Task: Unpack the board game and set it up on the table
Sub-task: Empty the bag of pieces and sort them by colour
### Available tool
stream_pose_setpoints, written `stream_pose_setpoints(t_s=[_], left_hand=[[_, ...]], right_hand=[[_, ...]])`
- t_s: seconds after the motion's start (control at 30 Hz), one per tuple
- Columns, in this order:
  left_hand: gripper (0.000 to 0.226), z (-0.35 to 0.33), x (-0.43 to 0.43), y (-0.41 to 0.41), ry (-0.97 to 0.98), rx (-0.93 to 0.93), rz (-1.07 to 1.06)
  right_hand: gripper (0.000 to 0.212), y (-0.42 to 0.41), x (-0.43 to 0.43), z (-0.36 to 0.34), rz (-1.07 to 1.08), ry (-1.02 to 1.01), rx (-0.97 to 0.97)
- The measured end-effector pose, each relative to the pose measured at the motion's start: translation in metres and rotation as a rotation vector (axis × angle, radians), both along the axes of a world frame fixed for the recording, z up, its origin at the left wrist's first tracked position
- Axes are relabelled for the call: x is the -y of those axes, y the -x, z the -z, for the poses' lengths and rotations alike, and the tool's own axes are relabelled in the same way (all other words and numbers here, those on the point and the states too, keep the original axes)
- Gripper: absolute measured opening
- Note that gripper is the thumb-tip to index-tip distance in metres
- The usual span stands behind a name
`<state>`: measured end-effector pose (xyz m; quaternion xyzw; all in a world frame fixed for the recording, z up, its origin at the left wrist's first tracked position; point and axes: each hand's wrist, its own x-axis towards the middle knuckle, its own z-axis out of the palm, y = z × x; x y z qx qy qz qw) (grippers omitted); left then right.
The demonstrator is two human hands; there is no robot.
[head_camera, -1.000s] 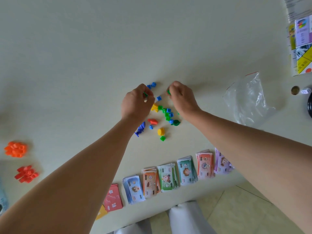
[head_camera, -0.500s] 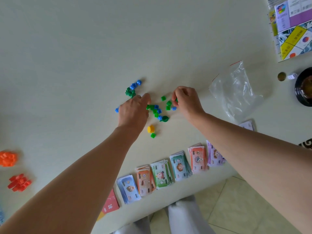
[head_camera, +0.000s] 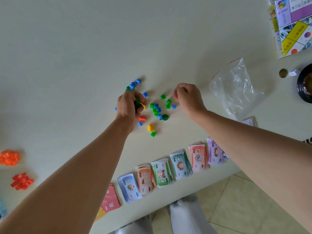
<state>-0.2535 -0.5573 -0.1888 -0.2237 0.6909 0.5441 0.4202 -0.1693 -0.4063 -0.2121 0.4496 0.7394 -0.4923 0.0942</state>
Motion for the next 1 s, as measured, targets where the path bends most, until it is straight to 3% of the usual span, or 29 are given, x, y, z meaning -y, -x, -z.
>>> stream_pose_setpoints(t_s=[0.1,0.2,0.4,0.53,0.7,0.8,0.93,1.0], left_hand=[[0.037,0.000,-0.002,-0.001,0.006,0.007,0.057],[0.038,0.003,-0.004,-0.004,0.094,-0.115,0.172],[0.027,0.012,0.001,-0.017,0.577,-0.609,0.846],[0.021,0.015,0.004,-0.021,0.597,-0.830,1.047],[0.032,0.022,0.004,-0.020,0.588,-0.855,1.216],[0.027,0.026,0.003,-0.019,0.596,-0.861,1.232],[0.022,0.024,0.000,-0.018,0.598,-0.835,1.107],[0.020,0.018,0.000,-0.015,0.575,-0.761,0.921]], right_hand=[[0.012,-0.007,0.000,0.002,-0.207,-0.187,0.128],[0.022,-0.013,0.001,0.003,-0.454,-0.306,0.136],[0.016,-0.011,0.006,0.008,-0.479,-0.350,0.127],[0.019,-0.006,0.004,0.002,-0.233,-0.193,0.096],[0.008,0.003,-0.006,-0.002,0.118,0.174,-0.045],[0.017,0.007,-0.009,-0.003,0.100,0.280,-0.052],[0.005,0.008,-0.003,0.008,-0.145,0.005,-0.013],[0.020,0.007,0.001,0.013,-0.373,-0.128,0.042]])
